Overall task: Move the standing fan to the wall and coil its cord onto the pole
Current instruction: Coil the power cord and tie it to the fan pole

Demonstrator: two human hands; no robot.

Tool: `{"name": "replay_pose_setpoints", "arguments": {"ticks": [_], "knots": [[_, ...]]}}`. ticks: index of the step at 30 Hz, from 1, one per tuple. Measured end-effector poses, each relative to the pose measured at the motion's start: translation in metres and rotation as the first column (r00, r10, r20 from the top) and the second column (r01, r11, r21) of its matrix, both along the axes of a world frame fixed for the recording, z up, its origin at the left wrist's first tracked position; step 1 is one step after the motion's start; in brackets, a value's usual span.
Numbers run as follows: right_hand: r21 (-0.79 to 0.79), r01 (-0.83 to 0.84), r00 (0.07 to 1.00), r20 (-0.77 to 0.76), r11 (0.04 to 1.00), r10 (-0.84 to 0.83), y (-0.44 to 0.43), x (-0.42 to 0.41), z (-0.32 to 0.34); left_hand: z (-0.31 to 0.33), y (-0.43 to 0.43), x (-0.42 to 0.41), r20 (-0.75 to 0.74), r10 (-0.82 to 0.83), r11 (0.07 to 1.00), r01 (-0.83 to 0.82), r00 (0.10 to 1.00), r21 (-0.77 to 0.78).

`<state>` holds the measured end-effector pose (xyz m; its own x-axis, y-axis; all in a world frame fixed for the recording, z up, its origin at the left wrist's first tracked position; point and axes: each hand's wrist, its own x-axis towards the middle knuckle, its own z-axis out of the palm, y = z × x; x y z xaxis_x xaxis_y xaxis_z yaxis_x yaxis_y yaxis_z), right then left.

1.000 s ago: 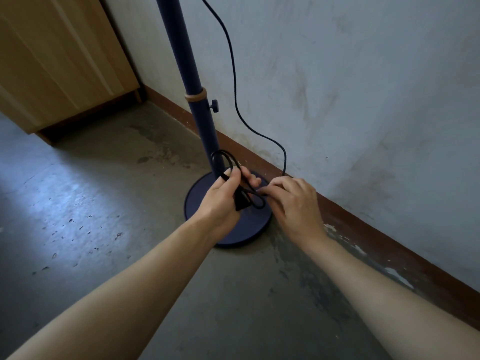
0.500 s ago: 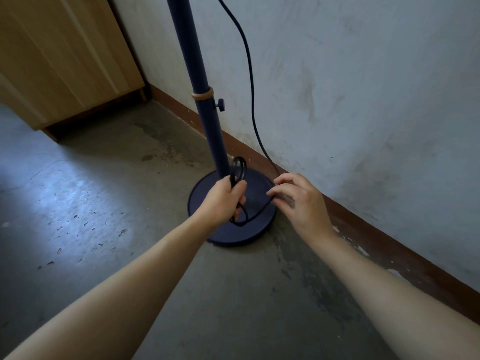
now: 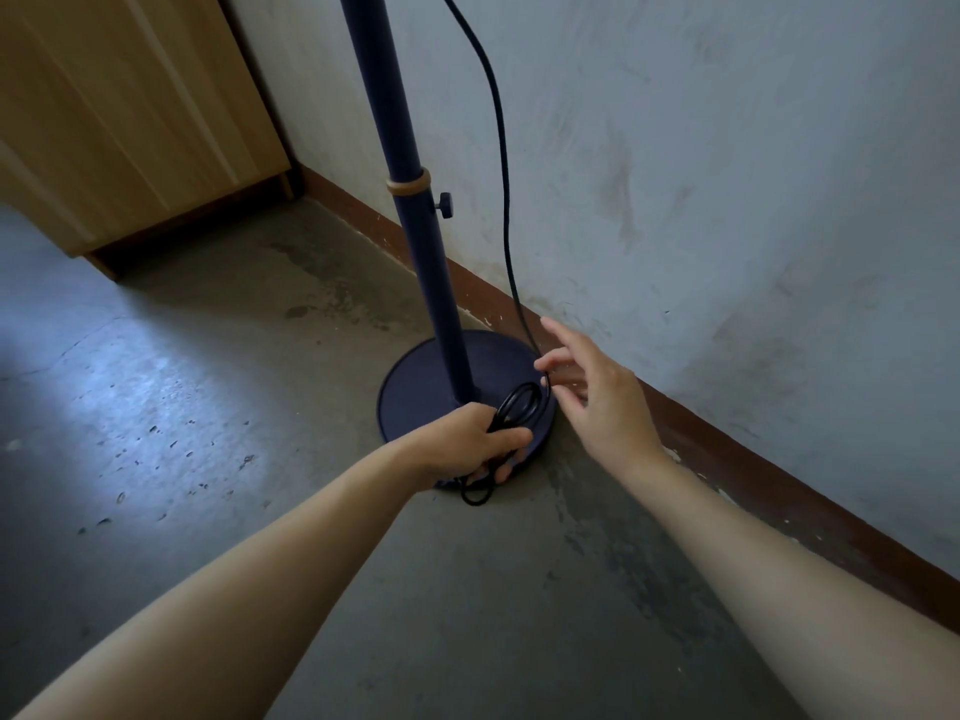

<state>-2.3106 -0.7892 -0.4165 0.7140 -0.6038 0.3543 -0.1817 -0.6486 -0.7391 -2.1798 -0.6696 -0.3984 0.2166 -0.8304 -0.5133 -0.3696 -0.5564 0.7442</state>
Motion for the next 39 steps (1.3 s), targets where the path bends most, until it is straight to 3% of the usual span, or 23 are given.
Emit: {"name": "replay_pose_setpoints", "arguments": {"ticks": [4, 9, 13, 18, 22, 28, 33, 39], "knots": [[-0.173, -0.046, 0.997, -0.066, 0.984, 0.035, -0.01, 0.009, 0.004, 0.01, 0.002, 0.005, 0.045, -0.088, 0.996, 0.089, 0.995, -0.011], [-0.145, 0.043, 0.999, 0.003, 0.989, -0.043, -0.022, 0.017, 0.016, 0.029, 0.007, 0.011, 0.034, -0.086, 0.98, 0.091, 0.996, -0.179], [-0.093, 0.065, 0.99, 0.134, 0.994, -0.053, -0.025, 0.021, 0.031, 0.04, 0.013, 0.018, -0.089, 0.008, 0.902, -0.045, 0.996, -0.43], [-0.11, 0.084, 0.988, 0.141, 0.99, -0.068, -0.021, 0.031, 0.046, 0.048, 0.004, 0.019, -0.265, 0.214, 0.779, -0.327, 0.94, -0.534], [-0.098, 0.014, 0.998, 0.064, 0.995, -0.008, -0.027, 0.037, 0.053, 0.058, -0.005, 0.021, -0.448, 0.235, 0.681, -0.475, 0.863, -0.557], [-0.139, -0.055, 0.997, 0.052, 0.989, 0.063, -0.041, 0.049, 0.067, 0.078, -0.023, 0.027, -0.526, 0.404, 0.536, -0.66, 0.748, -0.527], [-0.19, -0.153, 0.988, -0.032, 0.97, 0.15, -0.046, 0.058, 0.08, 0.099, -0.04, 0.029, -0.604, 0.472, 0.504, -0.759, 0.642, -0.413], [-0.234, -0.178, 0.982, -0.1, 0.956, 0.159, -0.056, 0.056, 0.106, 0.125, -0.052, 0.026, -0.574, 0.516, 0.515, -0.766, 0.635, -0.384]]}}
